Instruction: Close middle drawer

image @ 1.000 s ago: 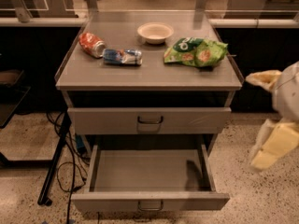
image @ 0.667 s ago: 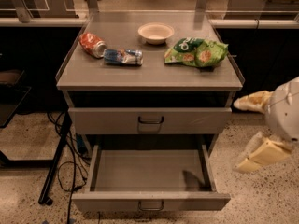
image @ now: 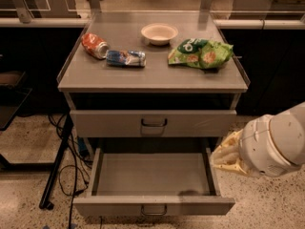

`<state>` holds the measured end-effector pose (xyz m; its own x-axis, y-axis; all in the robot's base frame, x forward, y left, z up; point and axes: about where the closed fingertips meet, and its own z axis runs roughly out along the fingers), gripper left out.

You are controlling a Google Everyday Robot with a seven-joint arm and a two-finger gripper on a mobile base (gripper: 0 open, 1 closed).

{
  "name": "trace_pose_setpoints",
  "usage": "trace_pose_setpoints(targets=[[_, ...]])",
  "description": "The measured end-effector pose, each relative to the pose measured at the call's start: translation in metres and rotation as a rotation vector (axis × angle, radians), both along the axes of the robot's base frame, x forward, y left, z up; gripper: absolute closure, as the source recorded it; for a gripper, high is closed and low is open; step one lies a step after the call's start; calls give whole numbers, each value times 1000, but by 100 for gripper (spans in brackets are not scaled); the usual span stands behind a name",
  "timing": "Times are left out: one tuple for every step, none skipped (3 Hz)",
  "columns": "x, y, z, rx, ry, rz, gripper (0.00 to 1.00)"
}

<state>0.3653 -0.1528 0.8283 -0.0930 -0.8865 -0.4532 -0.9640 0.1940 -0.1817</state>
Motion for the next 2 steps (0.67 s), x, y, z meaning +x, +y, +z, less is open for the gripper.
trace_pose_setpoints(targets=[[0,0,0,0,1,0,100],[-1,3,-12,10,25,-3,100]])
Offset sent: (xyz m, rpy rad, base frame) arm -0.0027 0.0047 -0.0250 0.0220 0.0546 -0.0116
